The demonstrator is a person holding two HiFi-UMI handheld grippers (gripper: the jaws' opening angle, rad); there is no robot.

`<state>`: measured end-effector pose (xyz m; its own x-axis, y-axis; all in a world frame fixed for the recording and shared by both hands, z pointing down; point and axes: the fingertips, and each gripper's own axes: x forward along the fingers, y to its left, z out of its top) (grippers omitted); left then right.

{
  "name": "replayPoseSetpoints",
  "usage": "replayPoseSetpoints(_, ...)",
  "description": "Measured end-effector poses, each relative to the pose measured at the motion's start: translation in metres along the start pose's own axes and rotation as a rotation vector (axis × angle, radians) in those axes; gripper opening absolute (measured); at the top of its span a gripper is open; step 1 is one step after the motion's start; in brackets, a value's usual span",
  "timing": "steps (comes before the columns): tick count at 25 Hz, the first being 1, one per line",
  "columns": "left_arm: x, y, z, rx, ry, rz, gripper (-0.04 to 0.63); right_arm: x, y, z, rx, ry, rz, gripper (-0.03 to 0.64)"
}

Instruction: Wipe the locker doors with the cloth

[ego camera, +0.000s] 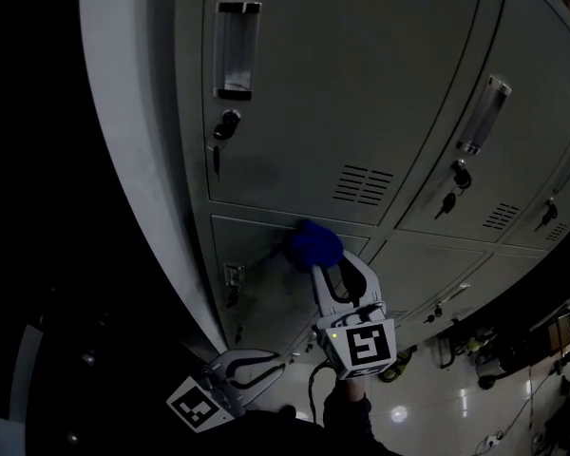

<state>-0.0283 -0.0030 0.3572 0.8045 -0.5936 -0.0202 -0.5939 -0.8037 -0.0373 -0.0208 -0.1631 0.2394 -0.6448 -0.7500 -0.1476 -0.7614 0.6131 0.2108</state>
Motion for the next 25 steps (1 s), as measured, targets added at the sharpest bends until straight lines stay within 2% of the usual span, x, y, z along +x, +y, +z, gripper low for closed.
replayPoseSetpoints(9,0.043,-0.018,-0.002,0.008,-0.017,-0.034,0.06,-0.033,-0.05,-0.009,-0.007,0.014,-0.041,0.12)
replayPoseSetpoints(15,0.057,-0.024,-0.012,0.016,0.004,-0.041,0.06,-0.048,-0.071,-0.016,-0.015,0.031,-0.066,0.12)
replayPoseSetpoints(21,0.048,-0.024,-0.015,0.002,0.023,-0.032,0.06,-0.054,-0.072,-0.014,0.001,0.036,-0.097,0.12)
replayPoseSetpoints(25,0.032,-0.016,-0.018,-0.014,0.037,-0.018,0.06,-0.049,-0.05,-0.007,0.017,0.01,-0.065,0.118)
